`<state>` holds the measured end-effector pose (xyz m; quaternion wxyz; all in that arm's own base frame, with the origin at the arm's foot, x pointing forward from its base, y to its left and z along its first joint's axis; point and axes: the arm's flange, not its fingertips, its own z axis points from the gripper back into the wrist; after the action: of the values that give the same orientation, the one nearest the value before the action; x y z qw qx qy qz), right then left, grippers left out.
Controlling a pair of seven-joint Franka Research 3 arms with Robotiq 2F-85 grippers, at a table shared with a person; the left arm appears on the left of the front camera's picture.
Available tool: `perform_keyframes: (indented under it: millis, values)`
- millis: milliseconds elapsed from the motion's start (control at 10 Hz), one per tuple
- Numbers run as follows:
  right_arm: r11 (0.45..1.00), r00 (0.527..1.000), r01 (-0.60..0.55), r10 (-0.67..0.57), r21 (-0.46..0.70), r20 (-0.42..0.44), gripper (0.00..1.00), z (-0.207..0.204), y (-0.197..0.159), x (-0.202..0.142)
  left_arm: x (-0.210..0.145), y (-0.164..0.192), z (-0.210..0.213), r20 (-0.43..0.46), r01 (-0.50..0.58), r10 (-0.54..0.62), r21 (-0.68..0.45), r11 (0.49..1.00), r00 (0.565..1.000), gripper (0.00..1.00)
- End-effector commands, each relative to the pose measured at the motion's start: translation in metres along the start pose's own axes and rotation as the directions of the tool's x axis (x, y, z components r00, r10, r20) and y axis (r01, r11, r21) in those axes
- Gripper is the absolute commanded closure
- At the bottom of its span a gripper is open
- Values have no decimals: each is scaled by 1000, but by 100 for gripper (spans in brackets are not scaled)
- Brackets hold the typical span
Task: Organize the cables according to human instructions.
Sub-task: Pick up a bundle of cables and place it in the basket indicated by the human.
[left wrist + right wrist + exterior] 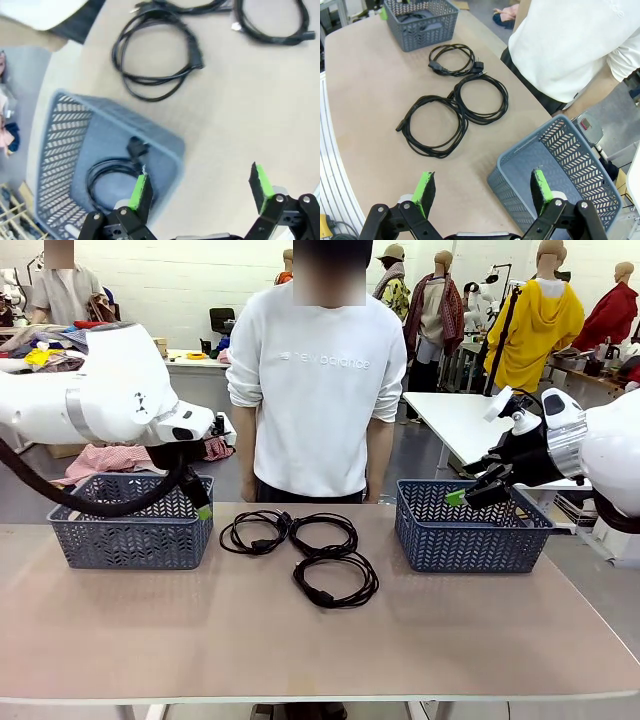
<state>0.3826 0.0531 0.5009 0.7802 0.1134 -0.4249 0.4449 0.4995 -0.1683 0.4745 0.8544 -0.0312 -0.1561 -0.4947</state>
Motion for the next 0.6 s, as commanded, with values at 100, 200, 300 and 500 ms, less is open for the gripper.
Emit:
perform_keyframes:
  millis: [100,200,300,500]
  values:
    - [1000,1000,-6,6,0,6,0,-1,-1,0,-24,-44,4,111,-7,12,-48,999,994,0]
    - [1000,1000,-6,6,0,6,0,-1,-1,0,-27,-59,4,133,1,6,-53,999,991,0]
    - [1000,1000,-6,6,0,6,0,-1,-1,0,-31,-71,3,145,9,0,-60,998,989,0]
    - [1000,1000,-6,6,0,6,0,-1,-1,0,-41,-88,-2,159,12,-3,-60,998,987,0]
